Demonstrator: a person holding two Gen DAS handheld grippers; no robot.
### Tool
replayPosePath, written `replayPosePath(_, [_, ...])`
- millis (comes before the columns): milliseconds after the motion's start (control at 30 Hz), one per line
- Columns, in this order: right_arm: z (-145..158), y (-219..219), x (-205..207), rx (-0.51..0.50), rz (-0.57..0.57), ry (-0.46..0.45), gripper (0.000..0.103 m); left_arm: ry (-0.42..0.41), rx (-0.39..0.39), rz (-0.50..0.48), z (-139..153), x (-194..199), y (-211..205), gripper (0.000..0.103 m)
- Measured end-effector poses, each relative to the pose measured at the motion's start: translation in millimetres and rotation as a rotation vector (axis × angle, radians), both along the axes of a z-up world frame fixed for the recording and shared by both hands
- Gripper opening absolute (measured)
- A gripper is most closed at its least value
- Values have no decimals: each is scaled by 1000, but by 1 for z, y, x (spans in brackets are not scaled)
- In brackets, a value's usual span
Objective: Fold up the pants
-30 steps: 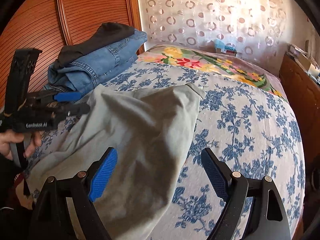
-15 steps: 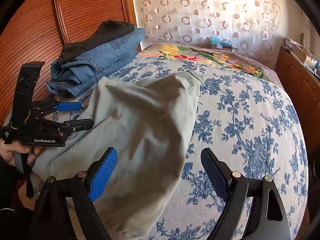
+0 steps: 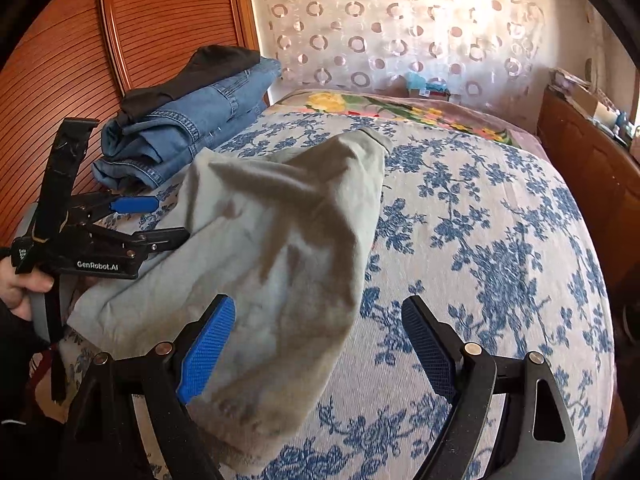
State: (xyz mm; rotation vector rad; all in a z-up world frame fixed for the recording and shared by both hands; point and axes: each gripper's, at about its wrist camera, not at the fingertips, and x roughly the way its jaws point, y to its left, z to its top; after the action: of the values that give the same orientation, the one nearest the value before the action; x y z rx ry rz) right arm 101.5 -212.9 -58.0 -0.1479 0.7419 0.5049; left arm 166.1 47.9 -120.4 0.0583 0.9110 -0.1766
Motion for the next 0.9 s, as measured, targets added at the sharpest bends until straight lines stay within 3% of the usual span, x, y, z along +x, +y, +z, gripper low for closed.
replayPosePath(167, [1, -6, -19, -5, -19, -31, 87, 0, 1, 0, 0, 0, 0, 89])
replayPosePath(367, [0, -17, -41, 24, 9, 1, 86, 4, 2, -4, 0, -6, 1, 89])
replayPosePath(667, [-3, -23, -62, 11, 10, 20, 66, -26, -66, 6, 12, -60, 12, 89])
replayPosePath(900, [-8, -22, -60, 32, 16, 52, 49, -35, -123, -33, 12, -92, 4, 78])
